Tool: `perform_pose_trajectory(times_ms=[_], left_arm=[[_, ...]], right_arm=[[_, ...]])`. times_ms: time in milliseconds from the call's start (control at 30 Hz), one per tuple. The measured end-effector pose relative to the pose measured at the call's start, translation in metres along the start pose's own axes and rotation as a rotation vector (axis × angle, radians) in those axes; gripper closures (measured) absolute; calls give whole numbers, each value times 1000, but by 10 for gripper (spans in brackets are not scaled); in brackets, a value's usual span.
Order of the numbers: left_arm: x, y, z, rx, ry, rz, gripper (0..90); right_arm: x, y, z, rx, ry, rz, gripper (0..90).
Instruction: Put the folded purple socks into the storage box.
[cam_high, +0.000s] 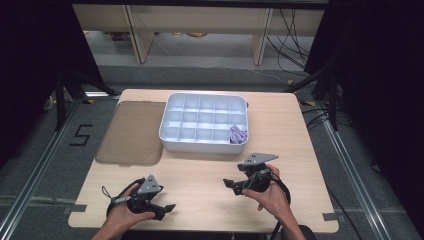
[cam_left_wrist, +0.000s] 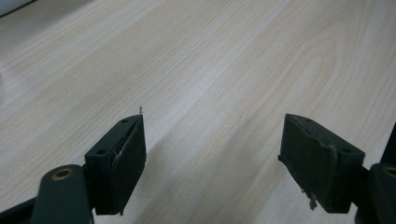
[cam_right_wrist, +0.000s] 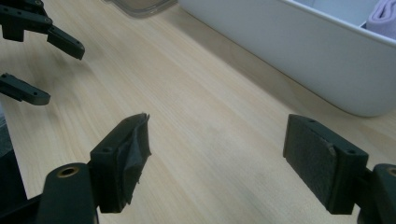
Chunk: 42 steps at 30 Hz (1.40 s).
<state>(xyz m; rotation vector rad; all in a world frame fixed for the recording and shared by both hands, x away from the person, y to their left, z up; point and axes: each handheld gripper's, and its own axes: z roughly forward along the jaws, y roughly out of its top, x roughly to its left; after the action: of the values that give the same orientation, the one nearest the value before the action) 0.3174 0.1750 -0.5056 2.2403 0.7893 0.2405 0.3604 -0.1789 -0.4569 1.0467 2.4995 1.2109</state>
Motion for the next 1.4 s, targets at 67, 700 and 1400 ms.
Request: perform_pose_trajectory(times_ms=[67,700,1400], left_arm=[[0,0,0,2,-1,6,223],[-2,-1,1,5,-1,-13,223],[-2,-1,2,1,0,-7,221]], right_arm=[[0,-3,0,-5,-1,2,232],[3,-35,-3,7,-3,24,212],[16,-50,2,67,-6,8,191]])
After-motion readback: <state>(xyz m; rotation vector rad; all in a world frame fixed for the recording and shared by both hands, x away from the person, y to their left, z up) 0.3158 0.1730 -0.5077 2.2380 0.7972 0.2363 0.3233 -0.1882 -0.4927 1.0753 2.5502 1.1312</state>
